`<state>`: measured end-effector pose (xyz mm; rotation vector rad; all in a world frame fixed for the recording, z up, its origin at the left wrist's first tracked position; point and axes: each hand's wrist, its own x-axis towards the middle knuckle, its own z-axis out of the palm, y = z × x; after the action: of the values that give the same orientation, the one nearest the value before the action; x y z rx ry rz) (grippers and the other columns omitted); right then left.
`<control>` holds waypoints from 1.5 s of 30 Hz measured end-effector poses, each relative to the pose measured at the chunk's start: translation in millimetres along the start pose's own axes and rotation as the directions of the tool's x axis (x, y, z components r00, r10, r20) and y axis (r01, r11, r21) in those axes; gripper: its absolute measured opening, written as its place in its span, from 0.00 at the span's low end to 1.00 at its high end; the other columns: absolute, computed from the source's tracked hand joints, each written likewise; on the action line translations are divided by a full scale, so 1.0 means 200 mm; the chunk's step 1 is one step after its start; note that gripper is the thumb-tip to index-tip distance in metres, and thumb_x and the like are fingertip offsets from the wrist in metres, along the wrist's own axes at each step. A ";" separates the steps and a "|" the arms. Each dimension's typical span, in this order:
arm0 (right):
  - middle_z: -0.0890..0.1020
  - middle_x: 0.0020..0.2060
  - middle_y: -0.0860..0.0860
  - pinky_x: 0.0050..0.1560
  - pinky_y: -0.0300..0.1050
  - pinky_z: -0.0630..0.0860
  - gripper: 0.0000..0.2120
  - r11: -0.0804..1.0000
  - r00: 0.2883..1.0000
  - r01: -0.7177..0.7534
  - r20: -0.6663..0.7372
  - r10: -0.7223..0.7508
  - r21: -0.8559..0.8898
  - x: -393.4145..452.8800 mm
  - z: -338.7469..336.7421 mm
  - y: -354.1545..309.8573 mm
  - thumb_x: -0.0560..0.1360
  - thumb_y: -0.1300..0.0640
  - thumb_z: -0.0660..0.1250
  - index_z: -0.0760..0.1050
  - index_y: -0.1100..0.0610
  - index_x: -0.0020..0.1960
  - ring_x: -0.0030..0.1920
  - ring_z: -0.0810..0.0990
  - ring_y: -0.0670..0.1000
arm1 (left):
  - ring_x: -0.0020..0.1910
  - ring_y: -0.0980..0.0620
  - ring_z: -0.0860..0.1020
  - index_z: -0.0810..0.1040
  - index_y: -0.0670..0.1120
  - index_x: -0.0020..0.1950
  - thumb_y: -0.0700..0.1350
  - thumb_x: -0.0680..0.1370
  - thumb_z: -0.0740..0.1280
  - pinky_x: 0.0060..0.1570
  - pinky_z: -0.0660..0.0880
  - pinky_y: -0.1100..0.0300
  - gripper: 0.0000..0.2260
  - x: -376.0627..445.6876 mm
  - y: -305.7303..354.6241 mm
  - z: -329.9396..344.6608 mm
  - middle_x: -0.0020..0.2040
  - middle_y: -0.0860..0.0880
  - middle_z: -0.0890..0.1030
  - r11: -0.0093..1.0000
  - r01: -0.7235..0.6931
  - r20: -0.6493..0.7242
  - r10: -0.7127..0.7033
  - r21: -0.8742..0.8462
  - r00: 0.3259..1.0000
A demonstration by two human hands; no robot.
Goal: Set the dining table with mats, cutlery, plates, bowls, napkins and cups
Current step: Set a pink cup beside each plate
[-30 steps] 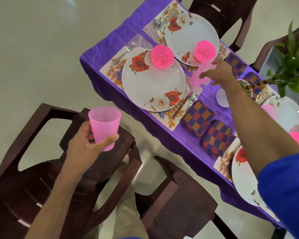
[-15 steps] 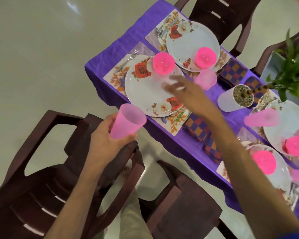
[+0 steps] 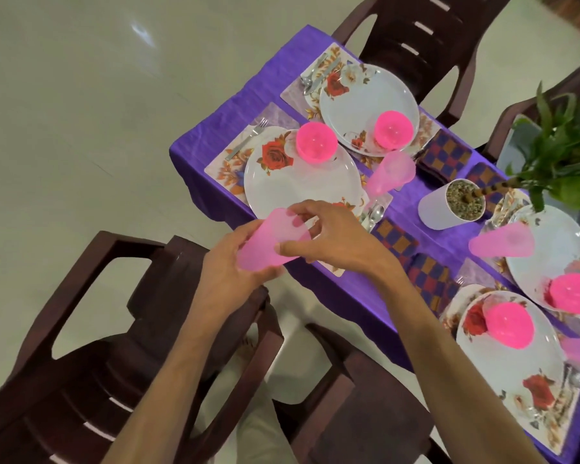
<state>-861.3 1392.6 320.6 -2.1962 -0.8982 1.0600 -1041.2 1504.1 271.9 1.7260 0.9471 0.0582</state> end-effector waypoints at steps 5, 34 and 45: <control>0.80 0.57 0.44 0.51 0.56 0.84 0.38 0.998 0.981 0.026 -0.189 -0.035 -0.049 0.11 -0.22 -0.07 0.66 0.37 0.80 0.74 0.49 0.71 0.50 0.83 0.48 | 0.68 0.60 0.73 0.72 0.61 0.73 0.51 0.71 0.82 0.67 0.70 0.58 0.33 0.05 0.01 -0.09 0.68 0.60 0.77 1.000 0.004 -0.040 -0.005 -0.028 0.999; 0.82 0.51 0.57 0.25 0.50 0.82 0.32 0.939 0.889 -0.306 -0.401 0.222 -0.159 1.84 -0.71 -0.01 0.65 0.49 0.84 0.77 0.64 0.60 0.38 0.85 0.55 | 0.52 0.67 0.81 0.82 0.57 0.60 0.49 0.80 0.73 0.49 0.71 0.77 0.09 0.25 -0.33 -0.57 0.51 0.60 0.85 0.985 0.169 -0.196 -0.171 -0.028 0.966; 0.74 0.68 0.61 0.35 0.44 0.82 0.41 0.966 0.887 -0.243 -0.423 0.184 -0.089 1.84 -0.63 -0.05 0.72 0.48 0.79 0.66 0.67 0.74 0.53 0.86 0.61 | 0.53 0.65 0.81 0.81 0.59 0.60 0.51 0.80 0.72 0.52 0.72 0.71 0.09 0.17 -0.40 -0.54 0.51 0.60 0.85 0.984 0.179 -0.169 -0.179 -0.016 0.969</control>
<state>-589.1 1654.2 225.7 -2.5507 -0.5617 0.5934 -1113.3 1615.5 234.0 1.6472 1.2252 0.0881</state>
